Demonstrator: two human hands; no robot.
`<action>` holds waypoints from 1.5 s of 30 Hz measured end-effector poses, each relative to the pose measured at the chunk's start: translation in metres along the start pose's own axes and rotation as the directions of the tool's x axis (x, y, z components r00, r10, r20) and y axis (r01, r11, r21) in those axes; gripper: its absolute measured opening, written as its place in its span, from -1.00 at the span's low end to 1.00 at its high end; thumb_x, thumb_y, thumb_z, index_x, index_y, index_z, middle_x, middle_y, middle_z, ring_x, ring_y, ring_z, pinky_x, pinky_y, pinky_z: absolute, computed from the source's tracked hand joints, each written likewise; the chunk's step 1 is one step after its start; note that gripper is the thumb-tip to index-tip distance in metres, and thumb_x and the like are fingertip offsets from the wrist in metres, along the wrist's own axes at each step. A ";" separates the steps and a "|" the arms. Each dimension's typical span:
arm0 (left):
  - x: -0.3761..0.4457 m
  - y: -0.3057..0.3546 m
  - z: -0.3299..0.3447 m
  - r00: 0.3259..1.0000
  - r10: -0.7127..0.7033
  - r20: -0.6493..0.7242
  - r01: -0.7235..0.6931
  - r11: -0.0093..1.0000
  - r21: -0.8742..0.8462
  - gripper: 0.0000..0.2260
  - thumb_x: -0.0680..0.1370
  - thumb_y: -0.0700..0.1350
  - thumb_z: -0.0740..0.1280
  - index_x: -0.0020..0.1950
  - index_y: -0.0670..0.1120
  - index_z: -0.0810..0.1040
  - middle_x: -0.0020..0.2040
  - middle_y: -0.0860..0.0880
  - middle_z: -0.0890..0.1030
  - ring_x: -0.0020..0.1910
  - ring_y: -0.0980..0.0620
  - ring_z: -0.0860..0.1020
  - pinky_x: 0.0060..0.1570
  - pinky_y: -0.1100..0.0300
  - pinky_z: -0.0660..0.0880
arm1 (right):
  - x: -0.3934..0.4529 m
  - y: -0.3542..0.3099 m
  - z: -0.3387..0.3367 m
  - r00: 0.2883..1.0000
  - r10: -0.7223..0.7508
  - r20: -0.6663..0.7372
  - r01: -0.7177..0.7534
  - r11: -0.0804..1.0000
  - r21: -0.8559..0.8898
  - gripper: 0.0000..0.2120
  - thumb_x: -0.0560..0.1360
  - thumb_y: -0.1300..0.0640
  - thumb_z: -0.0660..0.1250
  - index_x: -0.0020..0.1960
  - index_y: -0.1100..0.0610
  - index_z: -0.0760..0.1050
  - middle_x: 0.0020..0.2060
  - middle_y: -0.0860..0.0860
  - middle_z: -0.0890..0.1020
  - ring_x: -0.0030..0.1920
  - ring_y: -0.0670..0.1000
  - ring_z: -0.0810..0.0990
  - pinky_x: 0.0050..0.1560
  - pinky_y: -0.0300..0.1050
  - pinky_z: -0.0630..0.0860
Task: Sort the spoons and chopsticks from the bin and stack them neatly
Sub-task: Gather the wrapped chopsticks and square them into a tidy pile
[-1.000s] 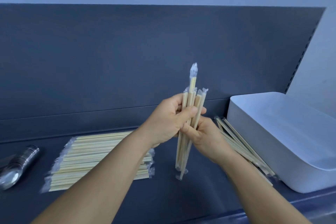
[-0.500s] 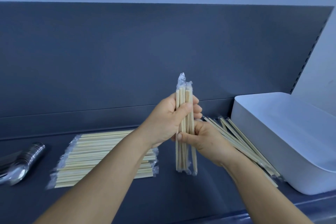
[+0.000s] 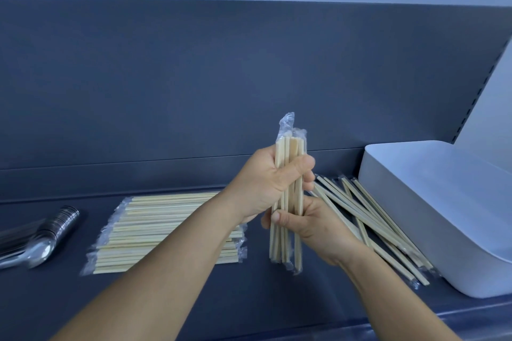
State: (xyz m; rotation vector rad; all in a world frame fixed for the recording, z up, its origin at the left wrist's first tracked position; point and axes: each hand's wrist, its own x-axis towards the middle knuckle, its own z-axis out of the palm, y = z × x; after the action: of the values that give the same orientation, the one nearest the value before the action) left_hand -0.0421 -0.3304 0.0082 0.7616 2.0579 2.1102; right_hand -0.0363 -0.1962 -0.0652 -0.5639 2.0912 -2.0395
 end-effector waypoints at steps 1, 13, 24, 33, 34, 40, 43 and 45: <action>0.001 0.002 0.002 1.000 0.008 -0.010 -0.008 1.000 0.015 -0.77 0.44 0.03 0.38 -0.12 -0.13 0.53 -0.32 0.04 0.62 -0.27 0.07 0.62 -0.25 0.20 0.57 | 0.000 -0.001 0.001 1.000 -0.003 -0.005 0.003 1.000 0.005 -0.71 0.37 0.07 0.40 -0.06 0.28 0.57 -0.20 0.08 0.68 -0.10 0.00 0.65 0.02 -0.18 0.55; -0.013 -0.009 -0.009 0.996 -0.081 -0.033 0.081 0.997 -0.001 -0.83 0.63 -0.10 0.13 0.10 -0.01 0.51 -0.05 0.04 0.69 0.01 0.02 0.65 -0.36 0.07 0.55 | -0.005 0.005 0.011 0.999 0.016 0.037 -0.019 0.995 0.099 -0.76 0.54 0.27 0.23 0.11 0.41 0.48 -0.12 0.21 0.62 -0.04 0.10 0.60 0.14 -0.07 0.51; -0.031 -0.001 -0.028 0.988 -0.012 -0.152 0.004 0.999 -0.048 -0.81 0.65 -0.21 0.12 0.09 -0.05 0.51 -0.09 0.04 0.68 0.03 0.01 0.64 0.06 0.08 0.58 | -0.004 0.011 0.026 0.998 0.022 0.062 -0.030 0.989 0.146 -0.76 0.43 0.16 0.33 0.07 0.22 0.56 -0.17 0.07 0.68 -0.15 0.03 0.65 -0.01 -0.17 0.55; -0.085 0.015 -0.131 0.804 0.384 -0.454 0.246 0.481 0.842 -0.32 0.53 -0.14 0.35 0.54 0.00 0.04 0.48 0.06 0.22 0.43 0.17 0.21 0.38 0.21 0.14 | 0.049 -0.010 0.073 0.998 0.044 -0.053 -0.067 0.783 -0.618 -0.87 0.47 0.14 0.31 -0.25 0.02 0.54 -0.36 -0.03 0.63 -0.37 -0.09 0.55 -0.33 -0.19 0.47; -0.094 0.010 -0.139 0.849 0.421 -0.320 0.241 0.230 0.943 -0.38 0.55 -0.19 0.31 0.53 -0.01 0.10 0.49 0.03 0.22 0.48 0.07 0.15 0.42 0.09 0.01 | 0.054 -0.011 0.080 0.999 0.028 -0.037 -0.046 0.704 -0.708 -0.88 0.47 0.13 0.29 -0.24 0.04 0.52 -0.36 0.00 0.62 -0.37 -0.05 0.53 -0.37 -0.17 0.45; -0.115 -0.041 -0.156 0.996 -0.010 -0.086 0.084 -0.112 0.990 -0.38 0.43 -0.39 0.22 0.44 0.01 0.25 0.29 0.04 0.44 0.30 0.01 0.36 0.40 0.14 0.02 | 0.078 -0.002 0.131 0.989 -0.015 0.146 0.143 0.320 -0.937 -0.84 0.55 0.11 0.20 -0.21 0.05 0.32 -0.29 0.01 0.53 -0.18 0.12 0.49 -0.21 -0.05 0.41; -0.116 -0.057 -0.169 0.987 -0.096 -0.130 0.128 -0.024 0.991 -0.38 0.39 -0.44 0.20 0.40 -0.01 0.31 0.18 -0.01 0.47 0.21 -0.05 0.41 0.20 0.16 0.29 | 0.085 0.006 0.145 0.987 0.031 0.161 0.146 0.280 -0.949 -0.77 0.54 0.12 0.20 -0.26 0.03 0.24 -0.27 0.00 0.46 -0.17 0.13 0.46 -0.22 -0.08 0.36; -0.118 -0.065 -0.176 0.983 -0.122 -0.136 0.139 0.023 0.990 -0.39 0.41 -0.45 0.18 0.41 -0.02 0.32 0.16 -0.02 0.47 0.19 -0.05 0.40 0.15 0.17 0.32 | 0.088 0.011 0.149 0.987 0.055 0.152 0.130 0.282 -0.951 -0.72 0.53 0.12 0.21 -0.32 0.02 0.21 -0.26 -0.01 0.45 -0.18 0.11 0.44 -0.21 -0.08 0.37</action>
State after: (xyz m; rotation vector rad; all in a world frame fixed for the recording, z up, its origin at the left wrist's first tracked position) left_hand -0.0297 -0.5326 -0.0804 0.4843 3.2639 0.0804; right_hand -0.0622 -0.3673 -0.0717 -0.8524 3.0216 -0.3544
